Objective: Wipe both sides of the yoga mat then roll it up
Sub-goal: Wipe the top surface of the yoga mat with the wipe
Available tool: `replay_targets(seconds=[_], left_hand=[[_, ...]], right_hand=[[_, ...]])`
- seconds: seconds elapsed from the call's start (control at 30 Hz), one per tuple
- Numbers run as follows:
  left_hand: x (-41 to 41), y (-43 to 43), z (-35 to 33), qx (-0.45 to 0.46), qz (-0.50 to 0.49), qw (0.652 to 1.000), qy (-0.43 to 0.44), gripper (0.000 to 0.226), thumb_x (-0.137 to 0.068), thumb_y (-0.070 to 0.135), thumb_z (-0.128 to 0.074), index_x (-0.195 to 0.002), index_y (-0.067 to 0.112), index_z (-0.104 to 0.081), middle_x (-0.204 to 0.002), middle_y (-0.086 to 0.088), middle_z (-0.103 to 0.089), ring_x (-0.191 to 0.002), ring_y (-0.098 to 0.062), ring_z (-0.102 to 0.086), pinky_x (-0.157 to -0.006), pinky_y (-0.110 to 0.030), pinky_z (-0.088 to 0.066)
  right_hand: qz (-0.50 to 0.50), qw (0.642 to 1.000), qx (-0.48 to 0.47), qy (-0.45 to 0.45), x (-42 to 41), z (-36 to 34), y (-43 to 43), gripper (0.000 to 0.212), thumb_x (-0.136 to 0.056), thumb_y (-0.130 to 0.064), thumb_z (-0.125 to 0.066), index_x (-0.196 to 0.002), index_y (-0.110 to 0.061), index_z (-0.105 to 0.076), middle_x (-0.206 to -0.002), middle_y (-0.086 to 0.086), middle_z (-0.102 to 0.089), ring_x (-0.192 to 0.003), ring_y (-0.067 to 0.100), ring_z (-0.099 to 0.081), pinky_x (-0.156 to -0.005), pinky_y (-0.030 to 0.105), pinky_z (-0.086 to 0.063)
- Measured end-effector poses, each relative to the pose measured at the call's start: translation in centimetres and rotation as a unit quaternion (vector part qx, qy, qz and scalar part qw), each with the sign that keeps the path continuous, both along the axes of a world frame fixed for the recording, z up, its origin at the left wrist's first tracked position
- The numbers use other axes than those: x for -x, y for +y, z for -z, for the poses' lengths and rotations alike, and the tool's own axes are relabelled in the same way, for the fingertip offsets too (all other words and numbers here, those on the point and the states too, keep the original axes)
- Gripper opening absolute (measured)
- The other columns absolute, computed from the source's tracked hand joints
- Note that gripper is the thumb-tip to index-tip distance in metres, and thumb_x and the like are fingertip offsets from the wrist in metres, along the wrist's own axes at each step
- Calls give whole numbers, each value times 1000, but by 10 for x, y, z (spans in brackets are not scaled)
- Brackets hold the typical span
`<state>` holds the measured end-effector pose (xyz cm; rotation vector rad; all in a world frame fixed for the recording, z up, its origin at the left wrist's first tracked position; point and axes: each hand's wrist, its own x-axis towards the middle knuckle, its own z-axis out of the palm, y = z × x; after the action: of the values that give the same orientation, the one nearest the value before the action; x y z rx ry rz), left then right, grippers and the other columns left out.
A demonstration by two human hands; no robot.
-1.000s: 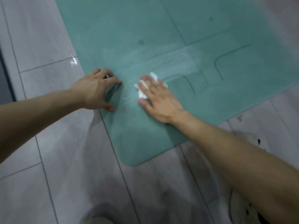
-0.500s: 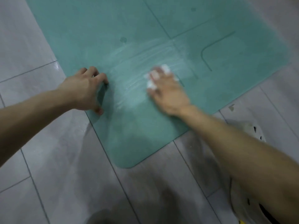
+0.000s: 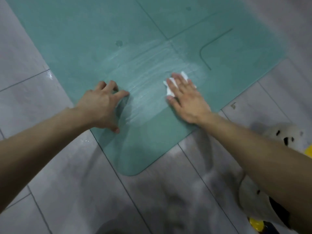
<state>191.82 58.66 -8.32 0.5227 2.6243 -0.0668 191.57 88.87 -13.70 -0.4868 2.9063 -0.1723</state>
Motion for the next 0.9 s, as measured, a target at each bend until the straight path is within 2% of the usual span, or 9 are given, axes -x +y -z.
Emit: replay_targets(seconds=[0.07, 0.13, 0.27, 0.37, 0.47, 0.57, 0.73, 0.8, 0.9], left_hand=[[0, -1, 1, 9, 6, 1000, 5, 138, -33, 79, -90, -152, 45, -31, -139, 1, -35, -129, -29, -40, -93, -50, -56], [3, 3, 0, 23, 6, 1000, 1, 137, -28, 77, -91, -147, 43, -31, -135, 1, -35, -126, -29, -41, -88, -50, -57], [6, 17, -4, 57, -5, 998, -2, 136, -24, 73, -94, -139, 35, -32, -129, -1, -34, -124, -30, -42, -80, -50, -60], [6, 20, -3, 64, -11, 998, -11, 138, -25, 73, -95, -140, 35, -30, -129, -1, -34, -125, -30, -40, -79, -50, -61], [5, 15, 0, 54, -12, 998, -18, 141, -23, 77, -92, -143, 39, -28, -131, 0, -32, -125, -29, -39, -82, -52, -60], [3, 15, 0, 55, -5, 998, -21, 144, -23, 80, -88, -146, 39, -25, -133, 0, -30, -126, -29, -38, -88, -53, -58], [1, 26, 2, 92, -8, 996, -16, 140, -27, 75, -87, -143, 29, -25, -129, -5, -30, -122, -33, -40, -87, -52, -57], [-1, 24, 1, 73, -3, 997, -10, 136, -30, 72, -87, -144, 30, -26, -130, -5, -30, -122, -33, -41, -86, -51, -57], [-9, 19, -1, 31, 79, 996, 24, 119, -42, 65, -88, -144, 39, -34, -136, -2, -34, -119, -29, -47, -81, -46, -58]], right_hand=[[134, 991, -16, -9, 18, -5, 32, 75, -106, -66, -9, -169, -26, -7, -177, 3, 2, -163, 17, 9, -133, 45, 0], [172, 985, -7, 0, 3, -2, 10, 80, -104, -70, -9, -169, -23, -5, -177, 5, 3, -163, 19, 11, -132, 45, 2], [-62, 998, 13, -6, -79, 6, -84, 76, -108, -66, -22, -169, -22, -9, -177, 6, 3, -162, 19, 13, -132, 49, -2], [-153, 988, 18, -10, -76, 1, -59, 68, -110, -60, -26, -169, -27, -15, -177, 1, -5, -163, 19, 8, -133, 47, -6], [47, 999, -9, -8, -31, -5, 31, 66, -108, -63, -21, -167, -32, -16, -176, -4, -7, -163, 22, 5, -130, 54, -18], [195, 980, -31, -25, -28, -13, 58, 82, -102, -76, -4, -169, -28, 1, -177, 2, 9, -161, 21, 16, -132, 51, -2], [-97, 995, 25, -27, -112, 3, -65, 77, -107, -68, -23, -169, -24, -10, -177, 3, 1, -162, 19, 12, -132, 50, -3], [-170, 985, 20, -23, -111, 3, -53, 73, -109, -63, -26, -169, -26, -10, -177, 1, 0, -163, 16, 10, -132, 48, -4], [-53, 998, 6, -22, -75, 3, 22, 70, -110, -64, -18, -169, -29, -2, -177, -3, 6, -162, 17, 13, -131, 53, -8]])
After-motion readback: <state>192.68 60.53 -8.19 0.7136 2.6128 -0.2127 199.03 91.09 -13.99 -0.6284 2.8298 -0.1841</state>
